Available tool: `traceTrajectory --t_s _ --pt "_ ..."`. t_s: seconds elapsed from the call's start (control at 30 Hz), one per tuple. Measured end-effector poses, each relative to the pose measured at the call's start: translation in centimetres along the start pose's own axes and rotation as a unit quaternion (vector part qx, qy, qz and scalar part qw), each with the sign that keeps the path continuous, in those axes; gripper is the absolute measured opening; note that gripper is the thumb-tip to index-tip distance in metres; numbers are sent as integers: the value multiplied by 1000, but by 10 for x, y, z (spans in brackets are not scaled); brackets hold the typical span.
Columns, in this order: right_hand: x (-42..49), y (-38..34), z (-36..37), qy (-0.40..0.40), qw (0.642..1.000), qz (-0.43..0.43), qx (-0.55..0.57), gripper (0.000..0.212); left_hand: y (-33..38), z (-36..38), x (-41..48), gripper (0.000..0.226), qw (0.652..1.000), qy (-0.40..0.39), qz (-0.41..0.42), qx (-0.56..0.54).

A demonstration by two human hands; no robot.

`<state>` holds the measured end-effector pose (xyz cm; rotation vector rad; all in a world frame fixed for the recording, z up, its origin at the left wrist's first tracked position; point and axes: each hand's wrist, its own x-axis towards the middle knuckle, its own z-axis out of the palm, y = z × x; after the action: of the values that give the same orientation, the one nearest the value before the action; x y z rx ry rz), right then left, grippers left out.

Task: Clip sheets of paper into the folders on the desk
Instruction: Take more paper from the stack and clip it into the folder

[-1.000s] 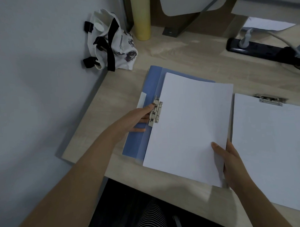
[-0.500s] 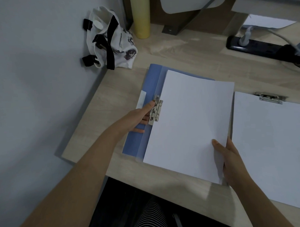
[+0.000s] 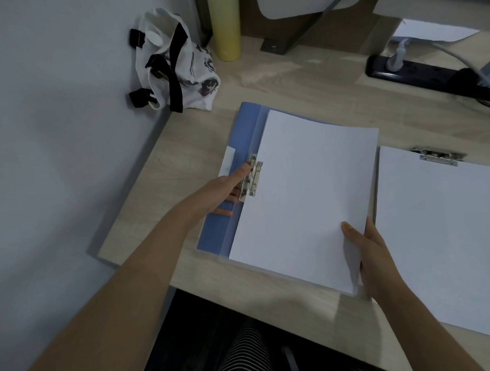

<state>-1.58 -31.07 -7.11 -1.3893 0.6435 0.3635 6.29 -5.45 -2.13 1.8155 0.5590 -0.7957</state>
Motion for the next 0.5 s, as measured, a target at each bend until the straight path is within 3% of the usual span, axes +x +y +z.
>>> traceTrajectory --t_s 0.33,0.5 --pt "-2 0 1 5 1000 -3 -10 29 -3 -1 2 50 1000 -5 0 -4" --pt "-1 0 -1 3 1000 5 -6 34 -9 -10 1 82 998 -41 -54 17"
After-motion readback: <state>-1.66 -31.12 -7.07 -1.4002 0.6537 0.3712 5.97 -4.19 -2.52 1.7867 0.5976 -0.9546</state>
